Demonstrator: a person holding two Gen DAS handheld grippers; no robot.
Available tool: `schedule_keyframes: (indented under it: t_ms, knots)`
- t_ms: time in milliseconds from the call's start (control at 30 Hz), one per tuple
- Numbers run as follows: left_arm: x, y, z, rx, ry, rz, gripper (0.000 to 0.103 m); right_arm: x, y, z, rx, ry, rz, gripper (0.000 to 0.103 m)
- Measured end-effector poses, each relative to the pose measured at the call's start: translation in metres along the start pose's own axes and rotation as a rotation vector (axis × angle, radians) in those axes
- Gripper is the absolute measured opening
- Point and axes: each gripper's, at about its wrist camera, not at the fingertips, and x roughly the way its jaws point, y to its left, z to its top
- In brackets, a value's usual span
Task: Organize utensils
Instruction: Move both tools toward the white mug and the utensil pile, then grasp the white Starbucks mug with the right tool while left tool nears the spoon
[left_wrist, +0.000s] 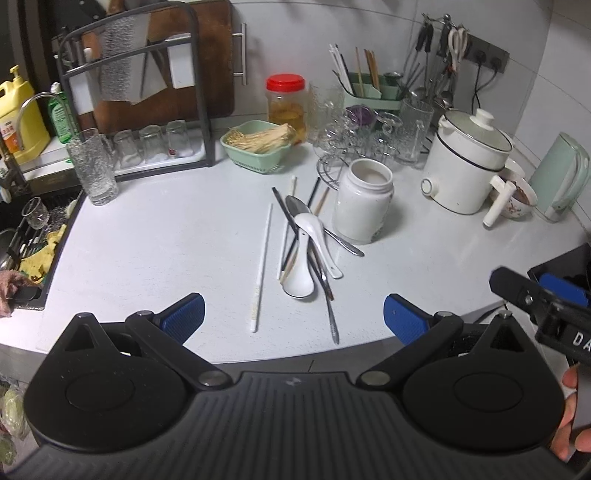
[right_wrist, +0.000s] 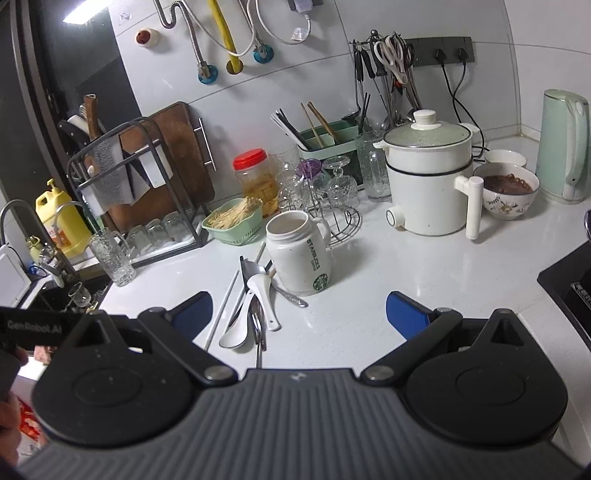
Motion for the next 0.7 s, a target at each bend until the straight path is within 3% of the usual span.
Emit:
schedule_keyframes:
  t_ms: [500, 700]
  knots:
    - [0.061, 0.004, 0.034, 0.034, 0.085, -0.081, 0.103, 0.047, 0.001, 0.009, 0.022, 0.064, -0.023, 0.102]
    - [0.088, 0.017, 0.058, 0.065, 0.057, -0.136, 0.103, 0.07, 0.005, 0.021, 0.013, 0.056, -0.062, 0.102]
